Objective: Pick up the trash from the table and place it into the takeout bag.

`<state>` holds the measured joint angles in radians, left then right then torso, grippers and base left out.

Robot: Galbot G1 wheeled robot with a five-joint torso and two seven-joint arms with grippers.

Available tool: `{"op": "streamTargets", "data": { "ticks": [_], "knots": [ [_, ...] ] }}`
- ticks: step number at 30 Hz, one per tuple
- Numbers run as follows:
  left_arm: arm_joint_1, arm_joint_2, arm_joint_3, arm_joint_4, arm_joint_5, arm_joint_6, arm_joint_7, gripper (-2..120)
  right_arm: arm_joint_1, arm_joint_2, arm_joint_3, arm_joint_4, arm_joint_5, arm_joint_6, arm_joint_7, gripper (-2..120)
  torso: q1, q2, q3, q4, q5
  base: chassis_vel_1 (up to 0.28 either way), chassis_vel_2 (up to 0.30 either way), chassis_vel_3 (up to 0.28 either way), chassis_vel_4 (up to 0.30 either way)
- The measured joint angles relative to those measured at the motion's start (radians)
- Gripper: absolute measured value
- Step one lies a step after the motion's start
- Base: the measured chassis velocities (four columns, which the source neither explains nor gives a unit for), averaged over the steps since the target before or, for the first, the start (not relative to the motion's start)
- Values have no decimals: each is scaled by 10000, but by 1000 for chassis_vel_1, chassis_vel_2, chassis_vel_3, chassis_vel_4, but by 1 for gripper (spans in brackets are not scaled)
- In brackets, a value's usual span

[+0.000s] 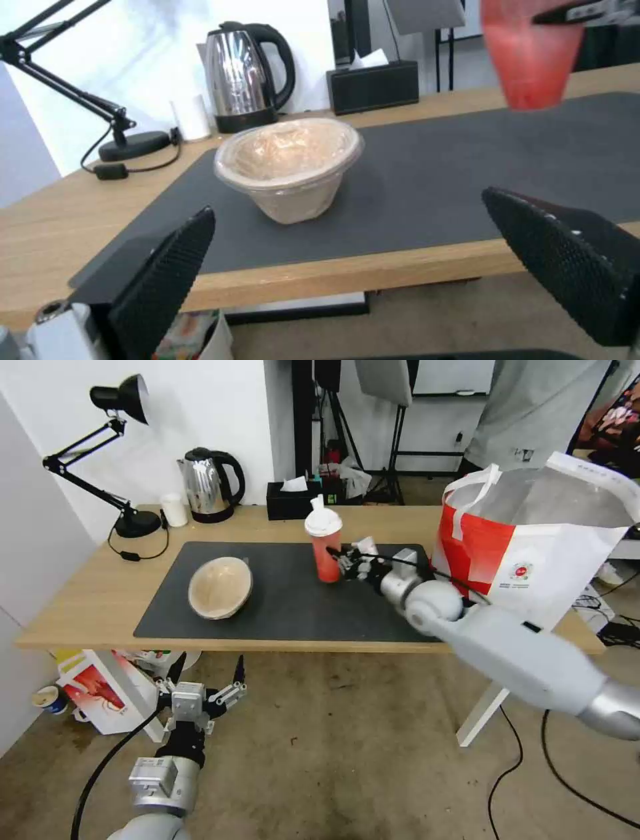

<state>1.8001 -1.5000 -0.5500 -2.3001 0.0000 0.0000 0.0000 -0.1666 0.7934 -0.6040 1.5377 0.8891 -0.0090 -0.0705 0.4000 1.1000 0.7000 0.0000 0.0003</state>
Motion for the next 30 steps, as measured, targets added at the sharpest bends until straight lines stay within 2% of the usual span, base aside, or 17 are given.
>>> {"op": "streamTargets", "data": {
  "ticks": [2,13,16,26,30],
  "knots": [
    [-1,0,0,1,0,0,0,100,95,-470,-46,356,-398,-1,-358,3,0,0,-1,-1,-3,0,0,0,0],
    [0,0,0,0,0,0,0,100,329,-1798,-63,1411,-1662,167,-1274,3,0,0,0,-1,0,0,0,0,0],
    [0,0,0,0,0,0,0,100,619,-2370,-63,1977,-2083,310,-1631,3,0,1,0,0,-3,0,0,0,0],
    [0,0,0,1,0,0,0,100,1109,-3573,-189,3539,-1884,439,-1794,3,-1,0,-1,0,-3,0,0,0,0],
    [0,0,0,1,0,0,0,100,936,-4043,411,3909,-1708,491,-1933,3,-1,1,0,-1,1,0,0,0,0]
  ]
}}
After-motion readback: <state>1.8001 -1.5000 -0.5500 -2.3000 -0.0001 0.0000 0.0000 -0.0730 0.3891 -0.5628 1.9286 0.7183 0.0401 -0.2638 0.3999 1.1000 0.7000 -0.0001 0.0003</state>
